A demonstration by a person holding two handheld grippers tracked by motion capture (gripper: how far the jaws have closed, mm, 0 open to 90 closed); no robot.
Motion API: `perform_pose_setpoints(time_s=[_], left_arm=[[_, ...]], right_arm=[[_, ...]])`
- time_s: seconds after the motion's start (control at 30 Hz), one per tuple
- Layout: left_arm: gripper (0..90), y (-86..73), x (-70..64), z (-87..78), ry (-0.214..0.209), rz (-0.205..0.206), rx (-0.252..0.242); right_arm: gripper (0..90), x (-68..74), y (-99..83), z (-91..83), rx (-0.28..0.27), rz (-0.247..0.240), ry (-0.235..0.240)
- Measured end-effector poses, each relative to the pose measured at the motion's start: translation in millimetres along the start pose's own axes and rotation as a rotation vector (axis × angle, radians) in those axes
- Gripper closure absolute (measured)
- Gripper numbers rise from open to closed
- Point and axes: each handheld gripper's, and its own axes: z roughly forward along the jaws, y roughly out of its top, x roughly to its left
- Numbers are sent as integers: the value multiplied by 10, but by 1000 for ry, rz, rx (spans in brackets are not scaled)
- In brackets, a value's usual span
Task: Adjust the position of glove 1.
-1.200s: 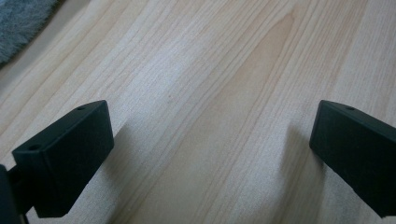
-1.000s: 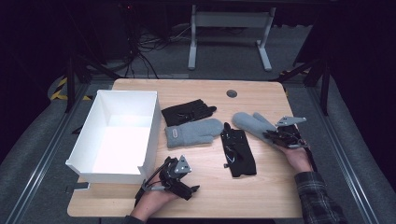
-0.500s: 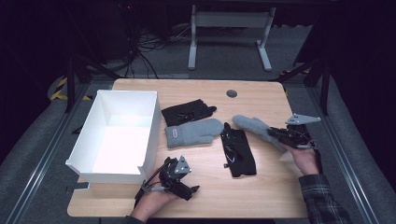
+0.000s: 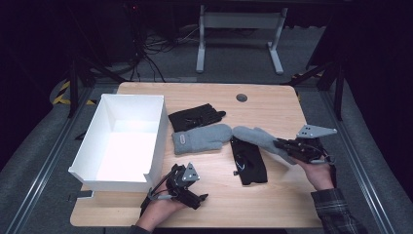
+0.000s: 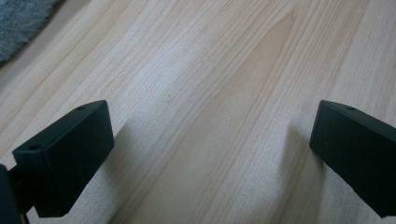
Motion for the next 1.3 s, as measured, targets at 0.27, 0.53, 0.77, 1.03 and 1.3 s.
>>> perform_pose_setpoints(time_s=[0.27, 0.53, 0.77, 1.03, 1.3], left_arm=[[2, 0, -1, 0, 0, -1, 0], [2, -1, 0, 1, 0, 0, -1], [2, -1, 0, 0, 0, 1, -1], [2, -1, 1, 1, 0, 1, -1], [2, -1, 0, 1, 0, 0, -1]], right_arm=[[872, 308, 1, -26, -4, -24, 82], [874, 692, -32, -3, 20, -76, 167], [874, 971, -70, 83, 59, -111, 218], [791, 1117, -139, 255, 129, -122, 273], [593, 1027, -108, 173, 84, -91, 282]])
